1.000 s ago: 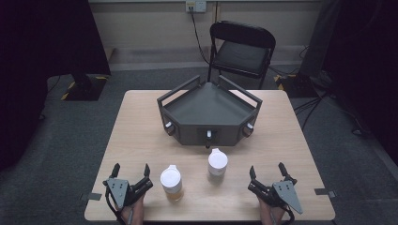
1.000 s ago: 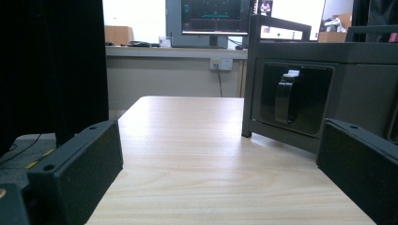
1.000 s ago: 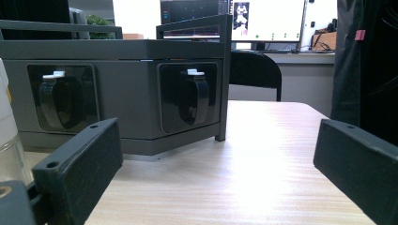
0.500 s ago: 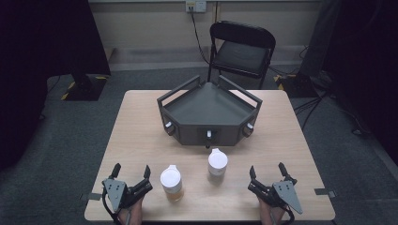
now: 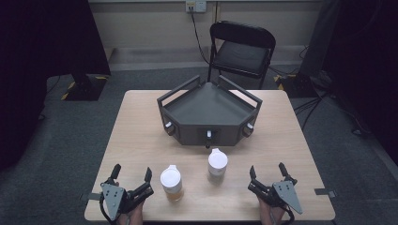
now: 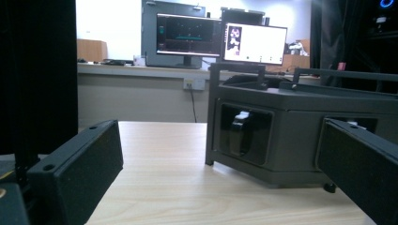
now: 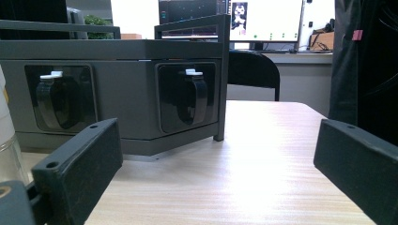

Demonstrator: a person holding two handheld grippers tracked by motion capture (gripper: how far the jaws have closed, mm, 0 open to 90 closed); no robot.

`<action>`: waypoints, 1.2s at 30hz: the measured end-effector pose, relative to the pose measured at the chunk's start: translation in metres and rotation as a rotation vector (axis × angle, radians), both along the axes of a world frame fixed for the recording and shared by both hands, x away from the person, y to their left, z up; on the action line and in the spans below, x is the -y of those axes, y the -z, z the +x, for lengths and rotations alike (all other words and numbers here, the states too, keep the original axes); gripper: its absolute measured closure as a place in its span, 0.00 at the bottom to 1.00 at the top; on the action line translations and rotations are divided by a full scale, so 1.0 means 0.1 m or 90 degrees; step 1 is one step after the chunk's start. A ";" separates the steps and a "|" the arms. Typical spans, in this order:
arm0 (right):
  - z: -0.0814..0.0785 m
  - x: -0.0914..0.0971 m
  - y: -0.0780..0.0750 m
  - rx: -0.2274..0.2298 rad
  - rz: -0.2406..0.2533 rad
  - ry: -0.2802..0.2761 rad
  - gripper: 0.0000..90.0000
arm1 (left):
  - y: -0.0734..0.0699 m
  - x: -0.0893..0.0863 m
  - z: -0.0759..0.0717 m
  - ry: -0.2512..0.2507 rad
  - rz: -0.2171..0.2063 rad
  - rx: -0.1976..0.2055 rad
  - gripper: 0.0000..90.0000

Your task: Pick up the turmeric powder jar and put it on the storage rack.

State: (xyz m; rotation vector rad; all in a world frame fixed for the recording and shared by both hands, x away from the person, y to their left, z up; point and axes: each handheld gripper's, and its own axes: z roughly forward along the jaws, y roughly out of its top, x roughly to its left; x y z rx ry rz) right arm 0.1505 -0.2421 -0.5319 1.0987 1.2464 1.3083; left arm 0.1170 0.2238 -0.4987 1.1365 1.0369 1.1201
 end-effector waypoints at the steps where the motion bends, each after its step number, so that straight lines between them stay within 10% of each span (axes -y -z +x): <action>1: 0.00 0.00 0.00 0.000 0.000 0.000 0.00 | -0.02 0.01 -0.01 0.003 0.003 0.000 0.00; 36: 0.00 0.00 0.00 0.000 0.000 -0.001 0.00 | -0.15 0.46 -0.08 0.121 0.039 -0.006 0.02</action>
